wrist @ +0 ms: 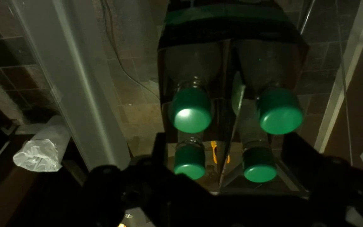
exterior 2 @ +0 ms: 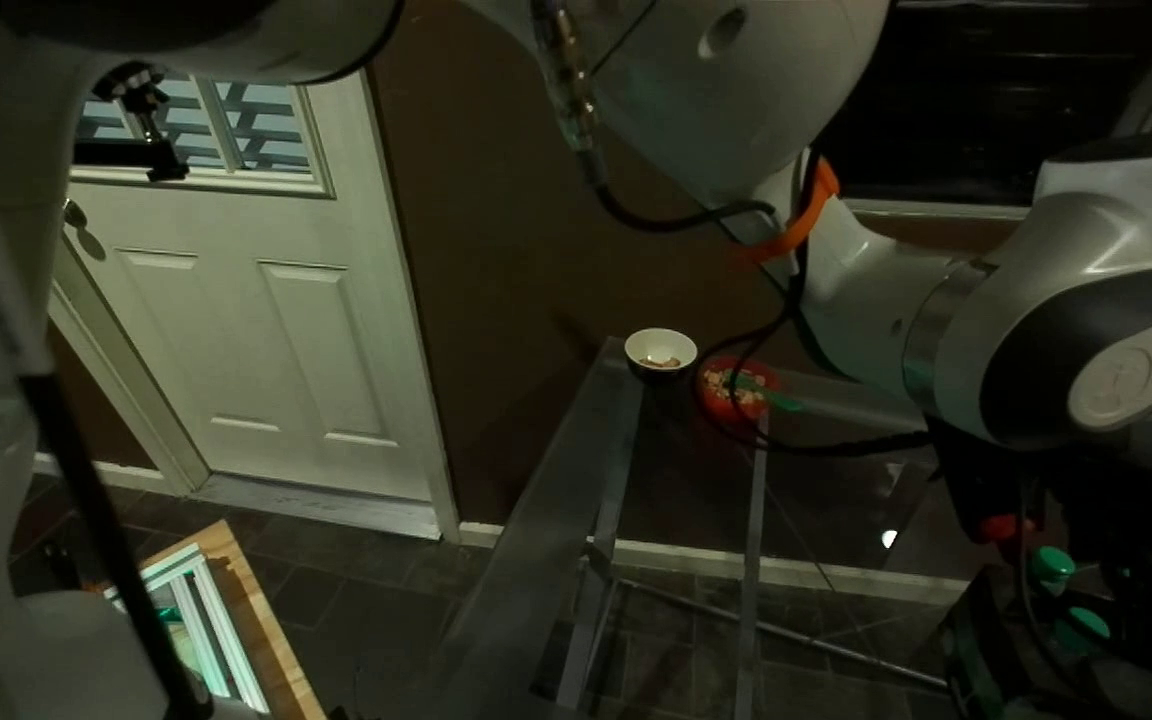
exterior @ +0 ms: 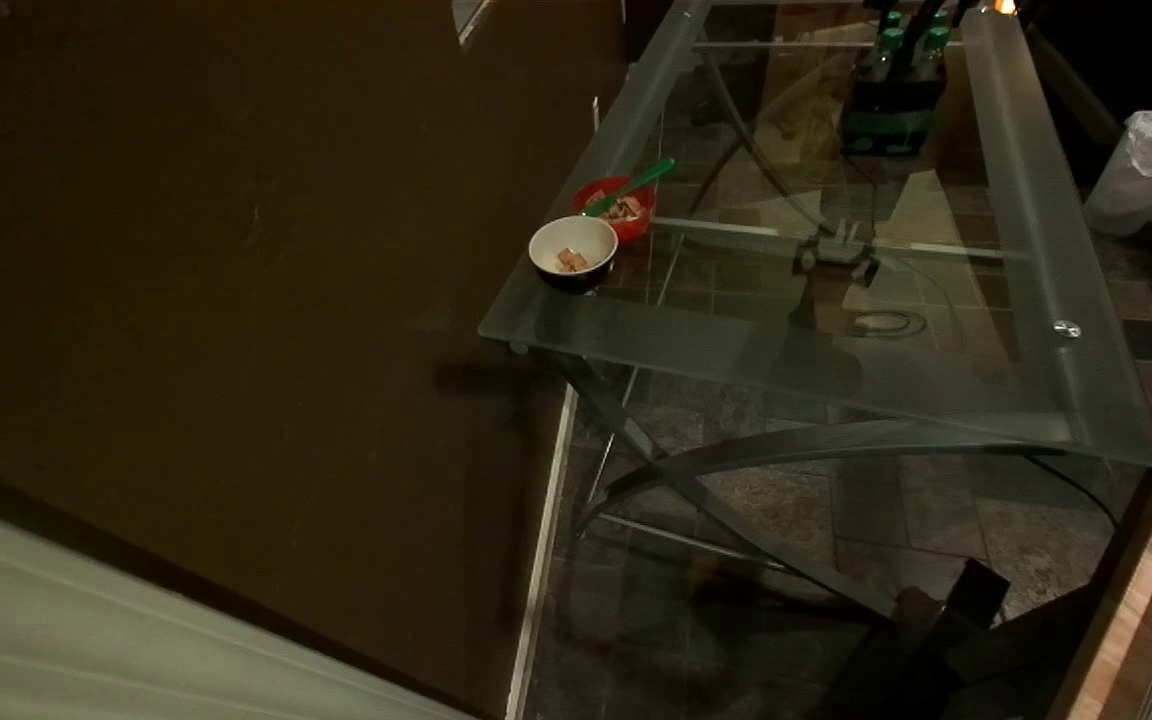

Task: Move the packet of drinks to the left

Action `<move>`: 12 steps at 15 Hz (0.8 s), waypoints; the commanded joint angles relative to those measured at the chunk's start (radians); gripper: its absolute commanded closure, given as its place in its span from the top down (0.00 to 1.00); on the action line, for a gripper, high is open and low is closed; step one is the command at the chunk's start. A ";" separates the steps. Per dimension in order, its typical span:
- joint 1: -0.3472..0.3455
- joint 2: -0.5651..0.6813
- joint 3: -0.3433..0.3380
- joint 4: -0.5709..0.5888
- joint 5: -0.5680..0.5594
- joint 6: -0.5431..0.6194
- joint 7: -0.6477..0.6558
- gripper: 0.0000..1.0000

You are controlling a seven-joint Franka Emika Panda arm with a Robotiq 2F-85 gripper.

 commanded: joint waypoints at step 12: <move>-0.047 0.079 0.025 0.081 0.123 -0.042 -0.111 0.00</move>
